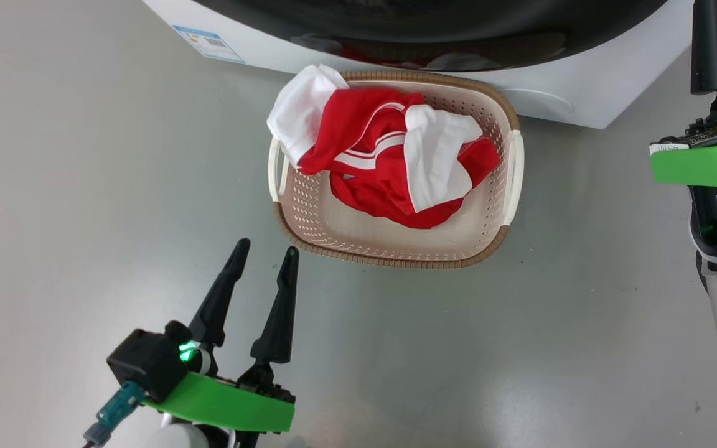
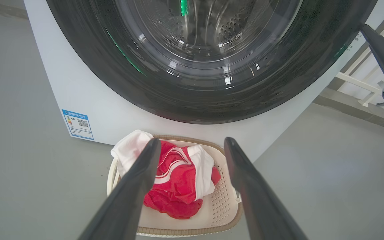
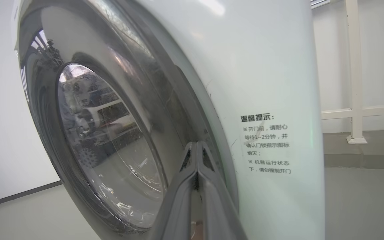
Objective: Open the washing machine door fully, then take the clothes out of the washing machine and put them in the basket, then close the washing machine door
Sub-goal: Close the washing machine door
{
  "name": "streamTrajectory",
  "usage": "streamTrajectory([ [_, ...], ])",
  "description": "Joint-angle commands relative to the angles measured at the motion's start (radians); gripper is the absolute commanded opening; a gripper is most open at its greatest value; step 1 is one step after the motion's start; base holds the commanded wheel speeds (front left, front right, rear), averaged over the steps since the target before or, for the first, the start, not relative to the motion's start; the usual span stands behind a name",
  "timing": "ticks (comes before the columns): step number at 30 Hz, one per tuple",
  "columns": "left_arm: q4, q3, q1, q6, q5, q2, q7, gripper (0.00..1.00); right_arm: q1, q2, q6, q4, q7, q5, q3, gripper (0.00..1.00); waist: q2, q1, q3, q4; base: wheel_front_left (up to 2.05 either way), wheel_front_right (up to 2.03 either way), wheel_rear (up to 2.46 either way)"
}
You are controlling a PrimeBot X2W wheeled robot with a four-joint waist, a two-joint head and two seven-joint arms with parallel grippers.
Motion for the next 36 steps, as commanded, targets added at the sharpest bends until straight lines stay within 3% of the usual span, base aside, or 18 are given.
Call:
streamTrajectory([
  [1, -0.027, 0.030, -0.011, 0.009, -0.005, 0.011, -0.008, 1.00, -0.043, 0.005, -0.010, -0.018, 0.011, 0.013, 0.013, 0.00, 0.0000, 0.0000, -0.002, -0.001, 0.00, 0.00, 0.00],
  [10, -0.007, 0.040, -0.006, 0.008, 0.003, 0.011, -0.008, 1.00, 0.015, 0.010, -0.010, -0.004, 0.011, 0.014, 0.062, 0.00, 0.0000, 0.0000, -0.045, -0.015, 0.00, 0.00, 0.00],
  [11, -0.003, 0.043, -0.005, 0.007, 0.005, 0.011, -0.008, 1.00, 0.026, 0.012, -0.010, -0.003, 0.011, 0.015, 0.069, 0.05, 0.0000, 0.0000, -0.052, -0.018, 0.00, 0.00, 0.00],
  [14, 0.006, 0.054, -0.001, 0.004, 0.013, 0.011, -0.008, 1.00, 0.063, 0.016, -0.010, 0.003, 0.011, 0.020, 0.090, 0.45, 0.0000, 0.0000, -0.073, -0.028, 0.00, 0.00, 0.00],
  [16, 0.011, 0.062, 0.001, 0.001, 0.019, 0.011, -0.008, 1.00, 0.088, 0.019, -0.010, 0.007, 0.011, 0.022, 0.100, 0.87, 0.0000, 0.0000, -0.086, -0.035, 0.00, 0.00, 0.00],
  [17, 0.015, 0.066, 0.003, -0.001, 0.022, 0.011, -0.008, 1.00, 0.101, 0.022, -0.010, 0.009, 0.011, 0.023, 0.103, 1.00, 0.0000, 0.0000, -0.094, -0.039, 0.00, 0.00, 0.00],
  [36, 0.067, 0.147, 0.067, -0.031, 0.101, 0.011, -0.008, 1.00, 0.394, 0.070, -0.010, 0.032, 0.011, 0.022, 0.071, 1.00, 0.0000, 0.0000, -0.248, -0.113, 0.00, 0.00, 0.00],
])
